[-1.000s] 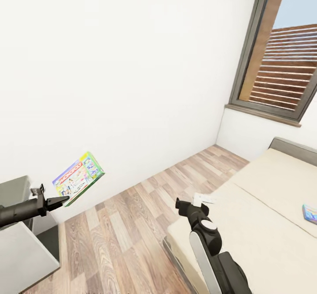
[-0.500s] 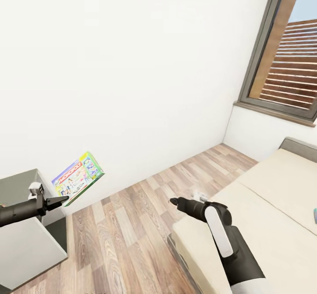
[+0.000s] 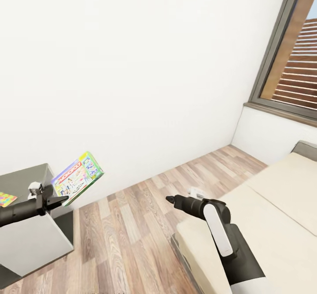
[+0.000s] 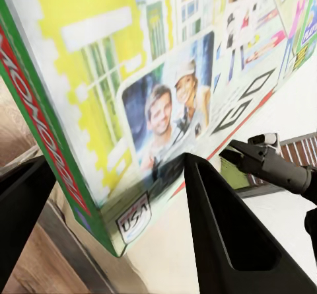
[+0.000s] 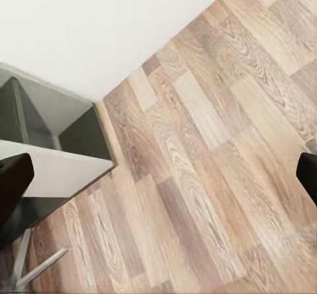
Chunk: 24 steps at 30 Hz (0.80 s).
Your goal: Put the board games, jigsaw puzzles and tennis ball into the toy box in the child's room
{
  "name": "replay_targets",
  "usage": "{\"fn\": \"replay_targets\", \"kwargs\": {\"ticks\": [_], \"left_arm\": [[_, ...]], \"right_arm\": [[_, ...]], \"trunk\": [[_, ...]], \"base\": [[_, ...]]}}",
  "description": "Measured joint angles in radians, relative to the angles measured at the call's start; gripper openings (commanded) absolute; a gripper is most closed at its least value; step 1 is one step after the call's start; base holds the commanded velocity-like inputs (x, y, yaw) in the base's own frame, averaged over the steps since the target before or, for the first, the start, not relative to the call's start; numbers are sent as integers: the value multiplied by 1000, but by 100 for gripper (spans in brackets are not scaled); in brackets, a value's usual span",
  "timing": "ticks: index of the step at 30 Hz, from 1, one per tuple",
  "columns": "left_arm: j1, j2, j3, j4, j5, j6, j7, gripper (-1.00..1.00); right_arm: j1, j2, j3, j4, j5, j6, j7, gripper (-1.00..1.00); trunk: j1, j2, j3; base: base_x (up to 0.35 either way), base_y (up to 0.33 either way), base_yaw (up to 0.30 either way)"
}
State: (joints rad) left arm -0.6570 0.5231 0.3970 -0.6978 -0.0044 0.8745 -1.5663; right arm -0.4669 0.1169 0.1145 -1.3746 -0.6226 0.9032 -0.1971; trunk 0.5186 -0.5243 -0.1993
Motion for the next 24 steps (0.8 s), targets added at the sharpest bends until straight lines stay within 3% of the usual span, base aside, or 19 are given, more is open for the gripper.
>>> {"fn": "replay_targets", "kwargs": {"ticks": [10,24], "left_arm": [[0,0,0,0,-1,1,0,-100],[0,0,0,0,-2,0,0,-100]], "right_arm": [[1,3,6,-6,3,-2,-5,100],[1,1,8,3,3,-47,-7,100]], "trunk": [[0,0,0],[0,0,0]], "base": [[37,-30,293],[256,34,294]]}}
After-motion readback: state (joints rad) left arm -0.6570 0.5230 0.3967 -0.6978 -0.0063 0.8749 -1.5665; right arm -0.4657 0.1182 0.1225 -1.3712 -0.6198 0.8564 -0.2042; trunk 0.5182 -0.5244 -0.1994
